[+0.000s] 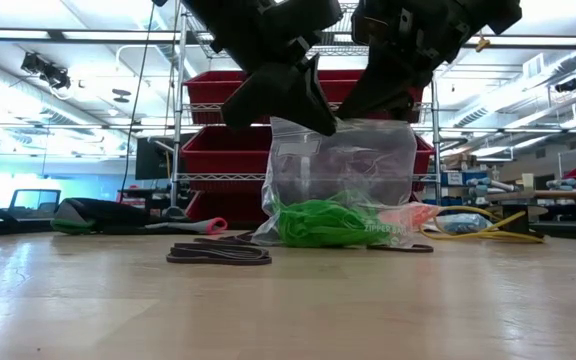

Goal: Sort rubber bands
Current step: Open the transparent zip bag

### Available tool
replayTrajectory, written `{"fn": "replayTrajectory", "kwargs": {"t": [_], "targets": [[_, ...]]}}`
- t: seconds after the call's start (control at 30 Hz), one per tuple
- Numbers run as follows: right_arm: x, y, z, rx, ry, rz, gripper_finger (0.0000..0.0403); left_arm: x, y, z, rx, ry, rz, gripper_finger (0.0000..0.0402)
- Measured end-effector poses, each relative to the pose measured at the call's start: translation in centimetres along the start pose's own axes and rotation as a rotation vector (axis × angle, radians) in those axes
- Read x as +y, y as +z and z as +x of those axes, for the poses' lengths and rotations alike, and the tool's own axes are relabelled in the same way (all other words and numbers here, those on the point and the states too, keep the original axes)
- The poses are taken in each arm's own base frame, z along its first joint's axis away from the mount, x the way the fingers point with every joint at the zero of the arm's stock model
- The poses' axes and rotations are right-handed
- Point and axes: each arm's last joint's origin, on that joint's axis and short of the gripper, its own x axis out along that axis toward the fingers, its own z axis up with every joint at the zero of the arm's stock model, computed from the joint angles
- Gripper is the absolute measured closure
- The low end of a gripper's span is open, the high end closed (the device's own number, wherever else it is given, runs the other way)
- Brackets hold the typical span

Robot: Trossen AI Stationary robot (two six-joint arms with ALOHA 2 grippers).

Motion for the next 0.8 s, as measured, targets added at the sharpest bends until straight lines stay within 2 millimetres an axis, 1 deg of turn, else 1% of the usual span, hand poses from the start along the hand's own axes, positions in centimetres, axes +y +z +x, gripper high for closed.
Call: {"fn": "replayTrajectory", "kwargs": {"t": [0.2,0.67,0.73,0.8], "targets": [[0.01,-0.01,0.0,0.001,0.0,0.0,0.0403,0.0,0.01,0.0,-0.001,0.0,-0.001,0.0394],[0.0,-0.01,0.0,0.001,-0.001,0.001,0.0403,0.0,0.02,-0.01,-0.001,0.0,-0.001,0.04],[-0.18,-0.1,-0.01,-0.003,-0.057,-0.004,0.0403,-0.08,0.01,-0.03,-0.003,-0.009,0.0,0.04],[-0.71,-0.49,-0.08,0.013,-0.187,-0.005,0.0403,-0.52,0.01,-0.28,-0.007,-0.084,0.019,0.04]]}}
